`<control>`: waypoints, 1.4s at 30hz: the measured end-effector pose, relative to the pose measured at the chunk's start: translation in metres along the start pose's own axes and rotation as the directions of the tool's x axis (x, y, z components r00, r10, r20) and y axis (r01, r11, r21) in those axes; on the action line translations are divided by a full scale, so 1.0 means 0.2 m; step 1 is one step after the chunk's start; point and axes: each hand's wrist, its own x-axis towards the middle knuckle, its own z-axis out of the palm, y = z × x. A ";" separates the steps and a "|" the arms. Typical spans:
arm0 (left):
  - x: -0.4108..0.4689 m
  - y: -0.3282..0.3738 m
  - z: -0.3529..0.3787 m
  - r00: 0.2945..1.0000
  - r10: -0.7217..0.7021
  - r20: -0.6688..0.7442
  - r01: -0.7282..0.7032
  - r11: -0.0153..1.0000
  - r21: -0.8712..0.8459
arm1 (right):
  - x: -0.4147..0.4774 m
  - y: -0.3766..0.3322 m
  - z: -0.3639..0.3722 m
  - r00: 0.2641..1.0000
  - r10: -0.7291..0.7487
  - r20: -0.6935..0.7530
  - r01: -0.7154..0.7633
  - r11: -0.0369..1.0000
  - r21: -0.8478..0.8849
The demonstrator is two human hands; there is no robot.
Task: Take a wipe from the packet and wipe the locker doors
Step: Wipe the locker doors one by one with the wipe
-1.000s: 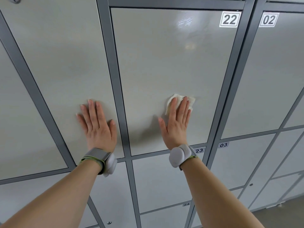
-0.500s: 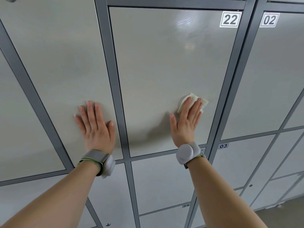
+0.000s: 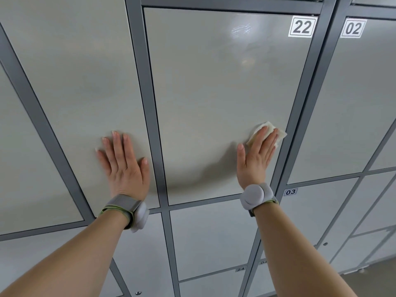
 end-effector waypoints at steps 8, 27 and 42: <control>0.00 0.00 0.00 1.000 0.000 -0.001 0.000 1.000 0.009 | 0.01 -0.01 -0.02 0.994 0.109 0.017 -0.110 0.991 0.079; 0.00 -0.01 0.00 1.000 0.007 -0.009 -0.007 1.000 0.006 | 0.06 0.02 -0.06 0.994 0.110 0.011 -0.110 0.988 0.110; 0.00 0.00 0.00 1.000 0.005 -0.006 -0.005 1.000 0.009 | -0.05 -0.04 -0.03 0.991 0.071 0.117 -0.085 0.989 0.122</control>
